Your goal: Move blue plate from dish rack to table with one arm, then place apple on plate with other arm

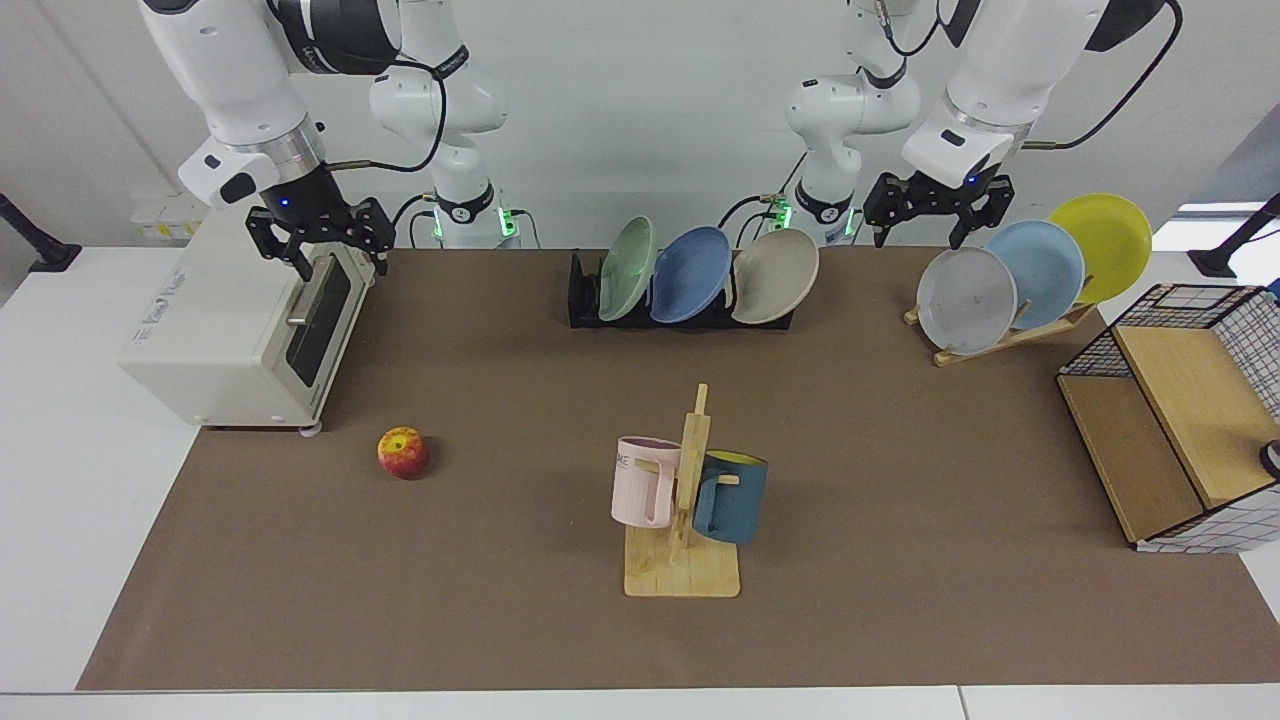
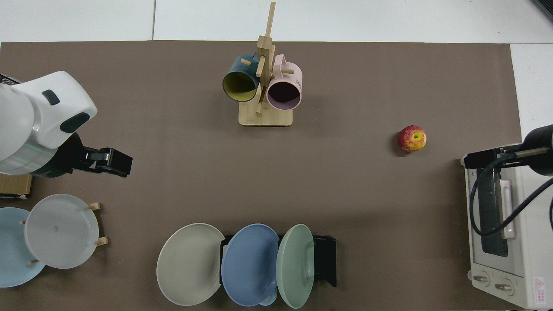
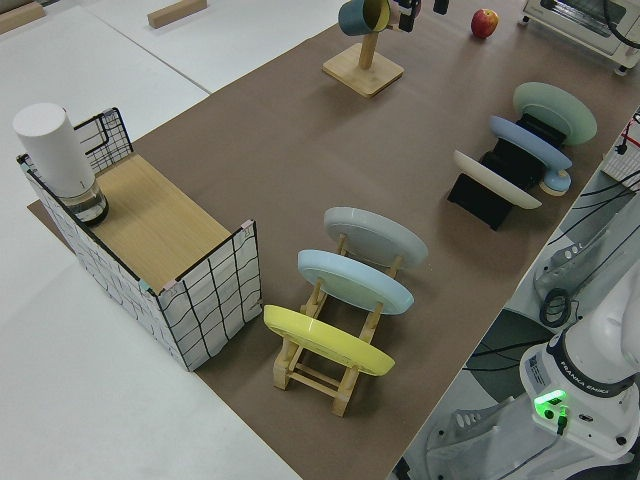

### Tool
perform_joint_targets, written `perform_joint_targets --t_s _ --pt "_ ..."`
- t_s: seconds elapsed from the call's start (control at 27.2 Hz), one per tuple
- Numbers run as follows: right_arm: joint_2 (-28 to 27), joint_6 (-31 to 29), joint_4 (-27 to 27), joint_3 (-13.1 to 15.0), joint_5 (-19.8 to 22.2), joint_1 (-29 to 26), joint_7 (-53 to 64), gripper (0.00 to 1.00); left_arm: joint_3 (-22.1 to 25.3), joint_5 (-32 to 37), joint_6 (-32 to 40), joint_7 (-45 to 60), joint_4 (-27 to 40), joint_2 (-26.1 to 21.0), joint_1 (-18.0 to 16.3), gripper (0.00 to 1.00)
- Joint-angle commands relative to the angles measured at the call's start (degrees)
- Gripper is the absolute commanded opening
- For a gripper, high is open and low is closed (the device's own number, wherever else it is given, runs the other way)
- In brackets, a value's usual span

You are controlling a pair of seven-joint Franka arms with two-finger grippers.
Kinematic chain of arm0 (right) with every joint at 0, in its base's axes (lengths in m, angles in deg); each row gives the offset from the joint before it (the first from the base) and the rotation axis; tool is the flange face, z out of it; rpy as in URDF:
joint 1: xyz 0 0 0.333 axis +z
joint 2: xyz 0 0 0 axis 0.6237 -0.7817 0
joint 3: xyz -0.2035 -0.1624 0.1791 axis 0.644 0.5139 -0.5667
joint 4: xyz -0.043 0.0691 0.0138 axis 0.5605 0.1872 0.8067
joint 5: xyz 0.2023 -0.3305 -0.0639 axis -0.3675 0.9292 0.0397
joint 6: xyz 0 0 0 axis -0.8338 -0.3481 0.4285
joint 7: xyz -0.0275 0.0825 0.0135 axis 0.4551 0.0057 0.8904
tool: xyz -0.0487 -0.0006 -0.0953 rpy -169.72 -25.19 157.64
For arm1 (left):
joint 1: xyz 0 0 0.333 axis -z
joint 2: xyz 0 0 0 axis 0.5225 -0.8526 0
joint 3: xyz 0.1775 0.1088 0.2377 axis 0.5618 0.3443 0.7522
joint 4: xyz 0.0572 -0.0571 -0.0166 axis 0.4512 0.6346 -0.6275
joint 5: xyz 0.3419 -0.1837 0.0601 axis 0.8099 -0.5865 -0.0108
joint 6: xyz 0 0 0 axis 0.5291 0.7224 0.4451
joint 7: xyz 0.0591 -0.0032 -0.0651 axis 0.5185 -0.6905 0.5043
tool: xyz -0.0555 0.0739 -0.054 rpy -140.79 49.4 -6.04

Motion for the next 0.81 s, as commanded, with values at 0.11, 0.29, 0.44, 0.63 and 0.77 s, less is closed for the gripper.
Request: perform_joint_targets --t_s 0.11,0.29,0.44,0.63,0.77 --pt "0.84 -0.73 -1.02 -0.20 -0.32 -0.20 -1.12 1.00 -0.20 0.09 -2.55 -0.87 7.85 5.40 -0.52 1.00" --pt "0.84 -0.73 -1.02 -0.20 -0.32 -0.20 -1.12 1.00 -0.20 -4.56 -8.17 -0.87 16.19 10.06 -0.44 1.00" --pt "0.75 -0.73 -1.02 -0.20 -0.32 -0.20 -1.12 1.00 -1.43 -7.55 -12.47 -0.43 23.40 13.22 0.26 1.00" --pt "0.75 -0.73 -1.02 -0.20 -0.32 -0.20 -1.12 1.00 -6.00 -12.11 -17.57 0.01 32.36 17.44 0.35 1.00" --pt "0.84 -0.73 -1.02 -0.20 -0.32 -0.20 -1.12 1.00 -9.25 -15.29 -20.56 -0.16 39.83 22.71 0.35 0.99"
